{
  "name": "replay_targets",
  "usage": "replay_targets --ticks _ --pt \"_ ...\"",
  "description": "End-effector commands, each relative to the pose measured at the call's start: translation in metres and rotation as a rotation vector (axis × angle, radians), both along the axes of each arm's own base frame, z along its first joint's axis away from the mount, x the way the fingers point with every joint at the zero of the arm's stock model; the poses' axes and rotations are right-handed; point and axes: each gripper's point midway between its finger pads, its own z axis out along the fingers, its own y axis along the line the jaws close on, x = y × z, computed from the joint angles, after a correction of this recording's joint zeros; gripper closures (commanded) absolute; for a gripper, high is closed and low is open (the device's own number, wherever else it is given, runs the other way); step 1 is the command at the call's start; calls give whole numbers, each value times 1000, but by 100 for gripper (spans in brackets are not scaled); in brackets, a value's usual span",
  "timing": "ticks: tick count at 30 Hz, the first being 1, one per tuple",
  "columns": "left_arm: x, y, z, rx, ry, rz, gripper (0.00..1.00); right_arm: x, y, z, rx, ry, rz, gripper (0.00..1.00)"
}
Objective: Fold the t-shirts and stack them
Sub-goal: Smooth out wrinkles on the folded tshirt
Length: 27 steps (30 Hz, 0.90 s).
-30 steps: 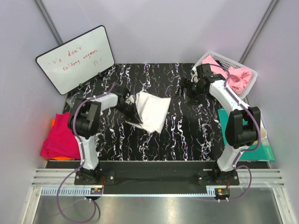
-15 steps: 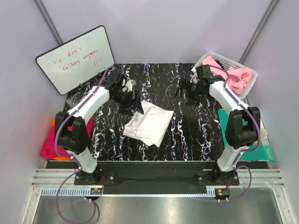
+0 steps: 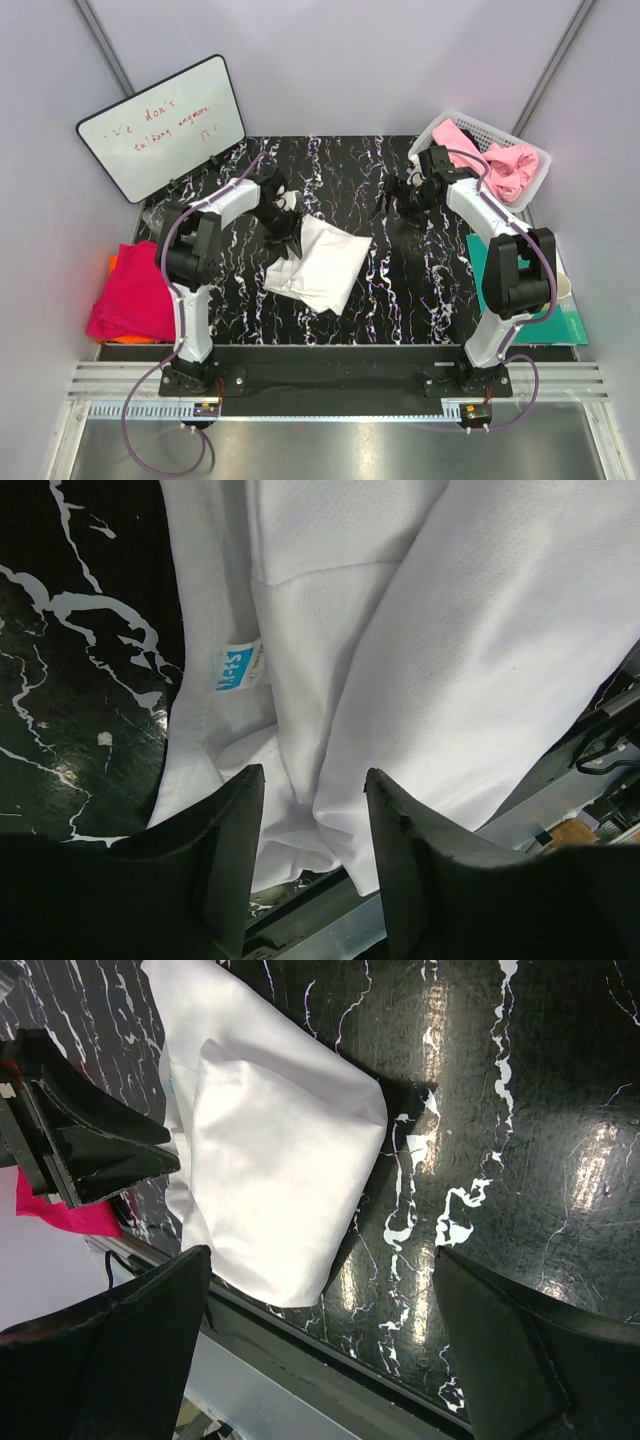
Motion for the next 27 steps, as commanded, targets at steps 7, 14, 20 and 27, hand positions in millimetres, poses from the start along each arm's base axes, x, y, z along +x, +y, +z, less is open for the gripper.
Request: replay_targets --ticks 7,14,20,27 --pt "14 -13 25 -45 -97 -40 48 -5 1 17 32 -43 -2 0" --pt "13 -27 22 -60 -97 -80 49 -7 -1 11 21 -29 -3 0" --pt "9 -31 10 -46 -68 -92 48 -9 -2 4 12 -13 -9 0" --pt "10 -37 1 -45 -58 -111 57 -8 -2 8 13 -27 -3 0"
